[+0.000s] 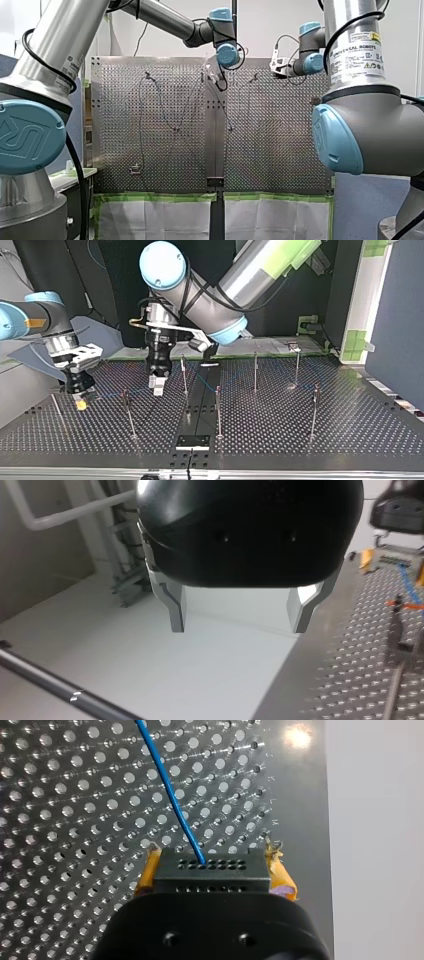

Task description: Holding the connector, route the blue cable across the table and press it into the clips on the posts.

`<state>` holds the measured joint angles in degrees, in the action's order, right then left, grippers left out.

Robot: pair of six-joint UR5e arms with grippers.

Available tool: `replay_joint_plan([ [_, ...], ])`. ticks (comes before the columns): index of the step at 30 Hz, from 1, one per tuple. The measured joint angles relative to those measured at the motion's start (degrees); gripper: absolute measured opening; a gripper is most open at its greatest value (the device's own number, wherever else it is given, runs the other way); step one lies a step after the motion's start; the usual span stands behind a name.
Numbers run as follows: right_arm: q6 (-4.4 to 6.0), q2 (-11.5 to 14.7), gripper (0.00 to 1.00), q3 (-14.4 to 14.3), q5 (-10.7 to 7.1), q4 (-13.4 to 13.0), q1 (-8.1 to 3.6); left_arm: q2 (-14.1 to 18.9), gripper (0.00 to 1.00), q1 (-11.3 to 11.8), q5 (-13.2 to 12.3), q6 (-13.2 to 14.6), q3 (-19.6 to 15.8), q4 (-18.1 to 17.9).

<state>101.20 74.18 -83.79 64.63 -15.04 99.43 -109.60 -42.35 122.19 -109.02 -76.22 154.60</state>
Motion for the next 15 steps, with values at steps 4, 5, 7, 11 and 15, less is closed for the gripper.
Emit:
replay_joint_plan([
  [4, -0.05, -0.01, 0.00, -0.01, 0.15, 0.35, 0.22, 1.89, 1.00, 0.13, 0.69, -0.48, -1.89, -1.90],
  [5, -0.05, -0.01, 0.00, -0.01, 0.17, 0.40, 0.24, 2.43, 1.00, 0.14, 0.75, -0.68, -2.41, -2.43],
  [7, -0.04, 0.00, 0.00, 0.01, 0.24, 0.50, 0.26, 3.34, 1.00, 0.18, 0.88, -0.99, -3.34, -3.32],
  [11, 0.03, -0.01, 0.00, 0.00, 0.38, 0.59, 0.28, 5.06, 1.00, 0.20, 1.03, -1.29, -5.13, -5.12],
  [15, 0.10, -0.02, 0.00, 0.00, 0.48, 0.61, 0.28, 5.88, 1.00, 0.22, 1.10, -1.48, -7.13, -7.12],
])
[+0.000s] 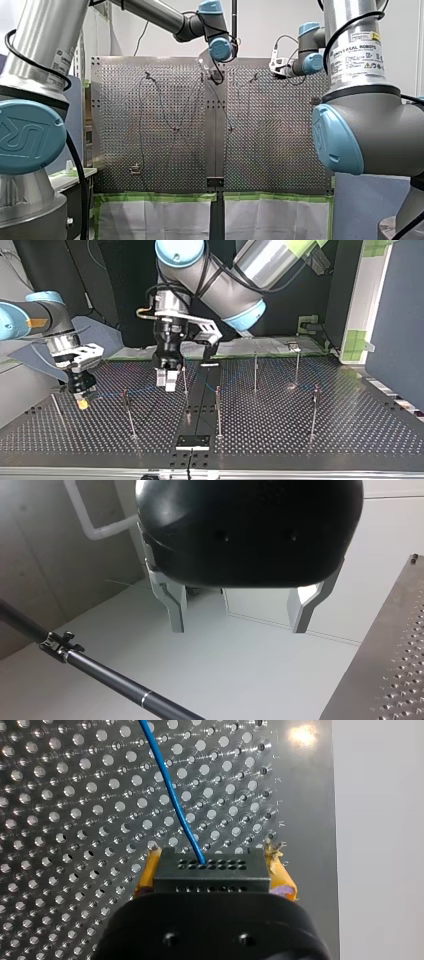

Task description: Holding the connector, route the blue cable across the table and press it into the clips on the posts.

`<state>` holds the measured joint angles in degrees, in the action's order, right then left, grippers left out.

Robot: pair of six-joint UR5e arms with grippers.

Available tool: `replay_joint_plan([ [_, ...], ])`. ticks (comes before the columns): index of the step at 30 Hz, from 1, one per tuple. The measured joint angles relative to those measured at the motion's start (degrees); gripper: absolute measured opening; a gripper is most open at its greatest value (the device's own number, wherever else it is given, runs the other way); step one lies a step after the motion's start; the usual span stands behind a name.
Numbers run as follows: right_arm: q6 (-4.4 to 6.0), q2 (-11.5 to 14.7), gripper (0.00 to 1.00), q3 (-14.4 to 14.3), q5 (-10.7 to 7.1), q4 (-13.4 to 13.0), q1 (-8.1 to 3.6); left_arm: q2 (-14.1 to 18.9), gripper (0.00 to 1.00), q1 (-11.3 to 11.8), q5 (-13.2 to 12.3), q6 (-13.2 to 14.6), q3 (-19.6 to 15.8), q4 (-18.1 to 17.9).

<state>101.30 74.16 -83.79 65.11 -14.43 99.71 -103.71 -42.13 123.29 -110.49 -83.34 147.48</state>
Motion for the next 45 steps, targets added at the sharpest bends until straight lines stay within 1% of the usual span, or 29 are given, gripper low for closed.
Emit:
replay_joint_plan([
  [3, 0.00, -0.01, 0.00, 0.00, 0.16, 0.00, 0.00, 0.02, 1.00, 0.06, 0.03, -0.10, -1.68, -1.68],
  [6, -0.02, -0.01, 0.00, 0.00, 0.25, 0.03, 0.00, -0.69, 1.00, 0.14, -0.16, -0.14, -3.43, -3.42],
  [10, -0.03, 0.00, 0.00, -0.01, 0.28, 0.08, 0.00, -2.68, 1.00, 0.00, -0.17, -0.38, -5.79, -5.81],
  [16, -0.10, 0.00, 0.00, -0.02, 0.29, 0.16, 0.00, -5.77, 1.00, -0.44, 1.45, -2.47, -8.96, -8.96],
  [18, -0.13, 0.00, 0.00, -0.02, 0.29, 0.17, 0.00, -6.60, 1.00, -0.55, 1.72, -2.78, -9.78, -9.80],
  [26, -0.21, -0.02, 0.00, -0.02, 0.37, 0.18, -0.01, -10.39, 1.00, -0.86, 2.04, -3.04, -13.60, -13.60],
  [29, -0.21, -0.04, 0.00, -0.02, 0.38, 0.18, -0.10, -11.31, 1.00, -0.93, 2.06, -2.96, -15.18, -15.20],
  [45, -0.21, -0.09, 0.00, -0.02, 0.81, 0.18, -0.26, -11.73, 1.00, -0.96, 1.65, -2.44, -23.24, -23.23],
])
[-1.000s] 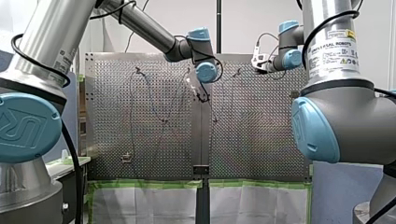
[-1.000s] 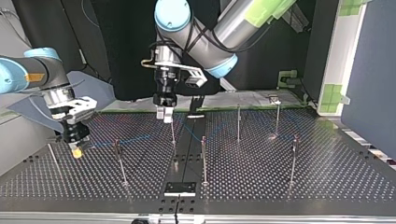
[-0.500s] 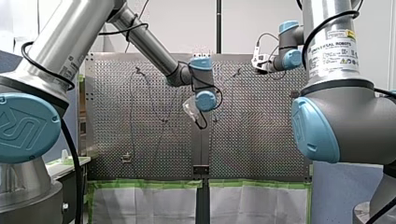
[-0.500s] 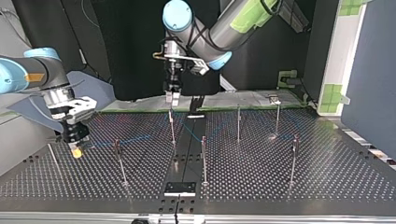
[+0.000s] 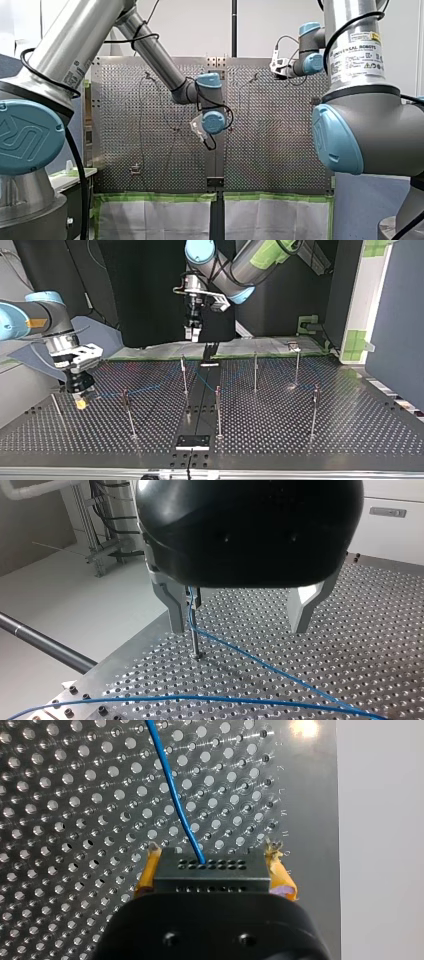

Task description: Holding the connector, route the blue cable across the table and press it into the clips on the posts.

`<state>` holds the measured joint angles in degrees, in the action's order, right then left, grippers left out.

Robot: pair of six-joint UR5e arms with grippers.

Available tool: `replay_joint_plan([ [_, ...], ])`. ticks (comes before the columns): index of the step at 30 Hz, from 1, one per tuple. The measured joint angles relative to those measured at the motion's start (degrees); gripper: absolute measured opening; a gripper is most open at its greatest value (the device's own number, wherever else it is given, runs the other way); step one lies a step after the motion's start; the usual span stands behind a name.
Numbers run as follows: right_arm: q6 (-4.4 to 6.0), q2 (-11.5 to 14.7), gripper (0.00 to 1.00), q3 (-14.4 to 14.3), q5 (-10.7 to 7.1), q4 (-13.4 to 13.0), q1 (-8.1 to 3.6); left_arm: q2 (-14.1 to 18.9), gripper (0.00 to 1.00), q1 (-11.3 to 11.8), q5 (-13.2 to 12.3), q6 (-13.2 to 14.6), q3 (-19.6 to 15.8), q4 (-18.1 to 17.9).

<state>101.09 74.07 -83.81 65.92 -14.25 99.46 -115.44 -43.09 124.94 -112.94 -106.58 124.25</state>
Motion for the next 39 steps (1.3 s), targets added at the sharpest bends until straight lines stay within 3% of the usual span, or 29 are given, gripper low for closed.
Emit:
replay_joint_plan([
  [11, 0.00, -0.01, 0.00, 0.00, 0.39, 0.11, 0.00, 0.00, 1.00, 0.00, -0.01, 0.00, -5.81, -5.84],
  [21, -0.34, 0.00, 0.00, 0.01, 3.47, 0.71, -0.09, 0.00, 1.00, 0.00, 0.20, 0.00, -10.38, -10.39],
  [29, -0.77, -0.02, 0.00, 0.01, 4.28, 1.05, -0.23, 0.01, 1.00, 0.00, 0.03, 0.00, -14.41, -14.39],
  [39, -1.00, -0.08, 0.00, 0.01, 4.90, 1.31, -0.10, 0.01, 1.00, 0.00, -0.02, 0.28, -19.46, -16.01],
])
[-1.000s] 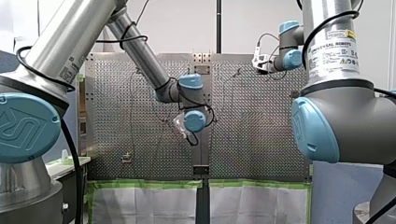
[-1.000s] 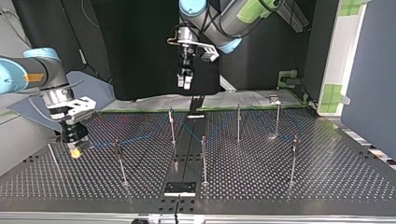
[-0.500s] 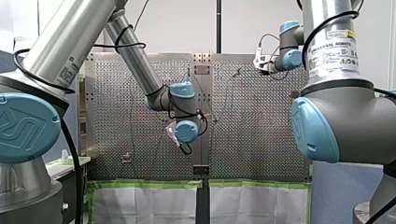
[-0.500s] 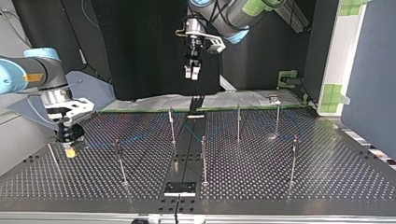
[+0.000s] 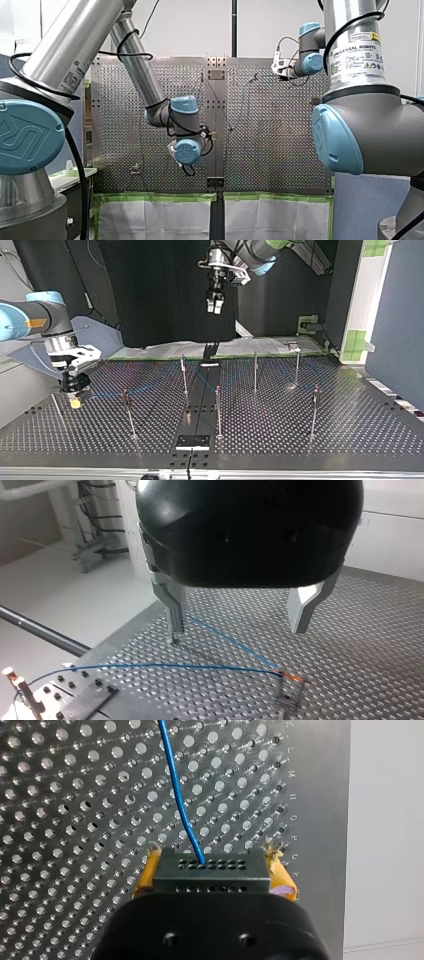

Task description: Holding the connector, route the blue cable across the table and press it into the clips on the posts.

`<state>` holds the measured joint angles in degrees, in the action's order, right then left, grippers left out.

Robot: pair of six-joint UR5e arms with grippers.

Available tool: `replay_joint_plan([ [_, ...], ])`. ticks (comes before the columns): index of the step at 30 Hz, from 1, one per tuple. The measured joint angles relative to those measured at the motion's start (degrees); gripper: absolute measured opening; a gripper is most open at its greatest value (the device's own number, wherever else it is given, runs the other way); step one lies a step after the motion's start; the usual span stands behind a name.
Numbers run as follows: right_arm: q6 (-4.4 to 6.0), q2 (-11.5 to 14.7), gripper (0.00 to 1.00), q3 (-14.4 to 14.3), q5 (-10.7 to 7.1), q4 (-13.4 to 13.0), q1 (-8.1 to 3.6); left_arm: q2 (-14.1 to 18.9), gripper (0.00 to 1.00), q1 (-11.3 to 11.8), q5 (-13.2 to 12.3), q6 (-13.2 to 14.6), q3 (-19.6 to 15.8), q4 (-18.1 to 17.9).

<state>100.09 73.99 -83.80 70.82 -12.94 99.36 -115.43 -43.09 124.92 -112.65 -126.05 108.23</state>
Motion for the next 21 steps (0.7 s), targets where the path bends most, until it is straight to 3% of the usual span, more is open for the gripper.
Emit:
replay_joint_plan([
  [6, -0.12, -0.01, 0.00, 0.05, 0.02, 0.01, -0.15, -0.06, 1.00, 0.00, 0.08, 0.62, -1.95, 0.13],
  [21, -0.14, -0.02, 0.00, 0.07, 0.03, 0.01, -0.17, -0.08, 1.00, 0.00, 0.10, 0.69, -2.18, 0.15],
])
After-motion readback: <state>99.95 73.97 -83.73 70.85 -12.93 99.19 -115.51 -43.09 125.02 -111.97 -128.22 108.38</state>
